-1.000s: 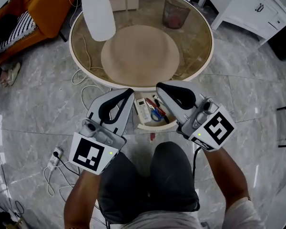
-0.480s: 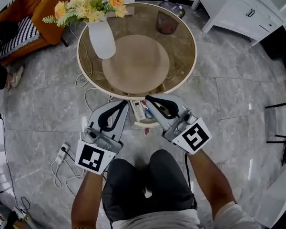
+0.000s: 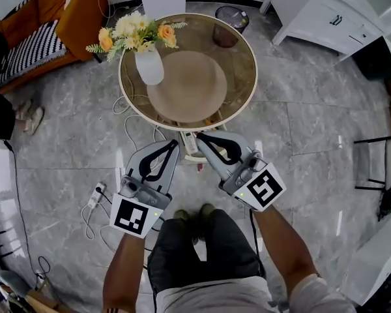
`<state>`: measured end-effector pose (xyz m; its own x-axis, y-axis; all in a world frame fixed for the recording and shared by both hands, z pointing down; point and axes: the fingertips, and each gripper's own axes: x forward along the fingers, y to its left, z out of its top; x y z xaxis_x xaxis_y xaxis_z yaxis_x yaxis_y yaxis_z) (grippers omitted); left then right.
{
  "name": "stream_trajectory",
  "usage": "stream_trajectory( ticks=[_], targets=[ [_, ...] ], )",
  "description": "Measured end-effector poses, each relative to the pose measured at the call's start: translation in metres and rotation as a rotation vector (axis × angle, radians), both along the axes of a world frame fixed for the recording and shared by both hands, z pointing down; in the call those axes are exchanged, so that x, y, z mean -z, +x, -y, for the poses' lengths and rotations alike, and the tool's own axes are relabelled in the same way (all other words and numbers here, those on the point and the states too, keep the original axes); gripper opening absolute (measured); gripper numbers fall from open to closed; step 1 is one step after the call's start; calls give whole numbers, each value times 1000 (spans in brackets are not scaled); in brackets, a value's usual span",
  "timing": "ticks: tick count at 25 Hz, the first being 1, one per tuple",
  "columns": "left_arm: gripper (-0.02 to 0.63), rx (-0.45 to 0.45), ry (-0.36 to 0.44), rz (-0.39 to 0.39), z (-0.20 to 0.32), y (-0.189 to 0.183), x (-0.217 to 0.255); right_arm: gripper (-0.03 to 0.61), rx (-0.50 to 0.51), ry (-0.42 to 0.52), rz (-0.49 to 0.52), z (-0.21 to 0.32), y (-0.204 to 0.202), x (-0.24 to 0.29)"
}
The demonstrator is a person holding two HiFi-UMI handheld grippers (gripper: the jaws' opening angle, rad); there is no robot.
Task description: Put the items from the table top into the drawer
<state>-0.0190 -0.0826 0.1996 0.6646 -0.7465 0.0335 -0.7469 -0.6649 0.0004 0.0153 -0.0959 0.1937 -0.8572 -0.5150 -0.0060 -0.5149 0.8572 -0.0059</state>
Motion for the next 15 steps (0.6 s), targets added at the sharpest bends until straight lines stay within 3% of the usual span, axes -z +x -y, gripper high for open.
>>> stream_trajectory(
  ticks=[15],
  targets=[
    [0, 2, -18, -49, -52, 8, 157, 0, -2, 0, -9, -58, 3, 156]
  ],
)
